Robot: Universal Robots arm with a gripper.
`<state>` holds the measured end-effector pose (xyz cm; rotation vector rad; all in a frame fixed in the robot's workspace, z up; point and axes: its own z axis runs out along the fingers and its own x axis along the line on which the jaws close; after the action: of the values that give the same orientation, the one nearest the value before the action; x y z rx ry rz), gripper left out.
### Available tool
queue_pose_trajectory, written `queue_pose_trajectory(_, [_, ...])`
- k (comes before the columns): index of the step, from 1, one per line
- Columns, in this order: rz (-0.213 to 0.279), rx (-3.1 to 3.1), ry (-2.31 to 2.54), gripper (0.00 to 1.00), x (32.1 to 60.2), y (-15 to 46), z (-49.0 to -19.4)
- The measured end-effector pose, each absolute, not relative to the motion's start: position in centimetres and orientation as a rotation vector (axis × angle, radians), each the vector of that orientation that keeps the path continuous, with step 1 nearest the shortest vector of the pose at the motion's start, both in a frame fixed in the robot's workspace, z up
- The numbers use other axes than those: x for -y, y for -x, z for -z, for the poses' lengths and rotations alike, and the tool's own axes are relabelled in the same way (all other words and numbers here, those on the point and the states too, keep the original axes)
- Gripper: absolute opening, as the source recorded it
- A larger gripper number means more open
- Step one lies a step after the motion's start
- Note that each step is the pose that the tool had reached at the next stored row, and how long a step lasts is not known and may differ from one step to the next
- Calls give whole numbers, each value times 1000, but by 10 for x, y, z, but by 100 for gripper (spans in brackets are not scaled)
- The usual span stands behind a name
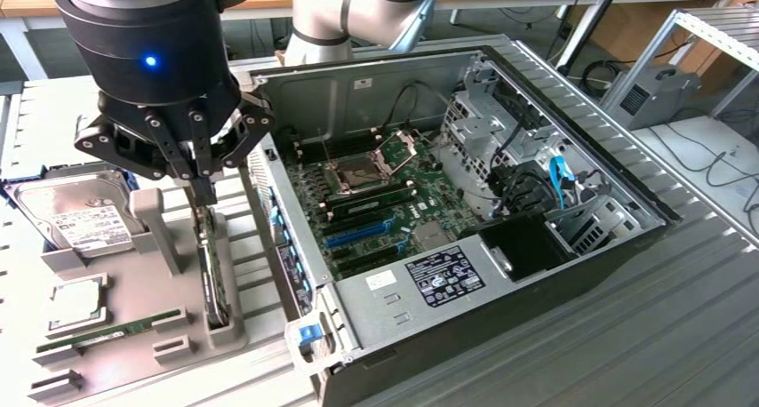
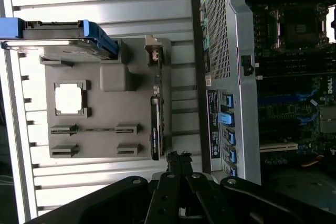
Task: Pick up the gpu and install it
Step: 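Reach for the gpu, then pick up the gpu and move the gpu toward the slot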
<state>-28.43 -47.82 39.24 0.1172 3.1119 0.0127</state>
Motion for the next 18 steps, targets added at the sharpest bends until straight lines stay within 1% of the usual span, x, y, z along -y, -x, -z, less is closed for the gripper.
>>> queue_pose_trajectory(14, [-13,-3112,-117,11,478,284,-392])
queue_pose_trajectory(18, [-13,-3112,-117,36,478,284,-392])
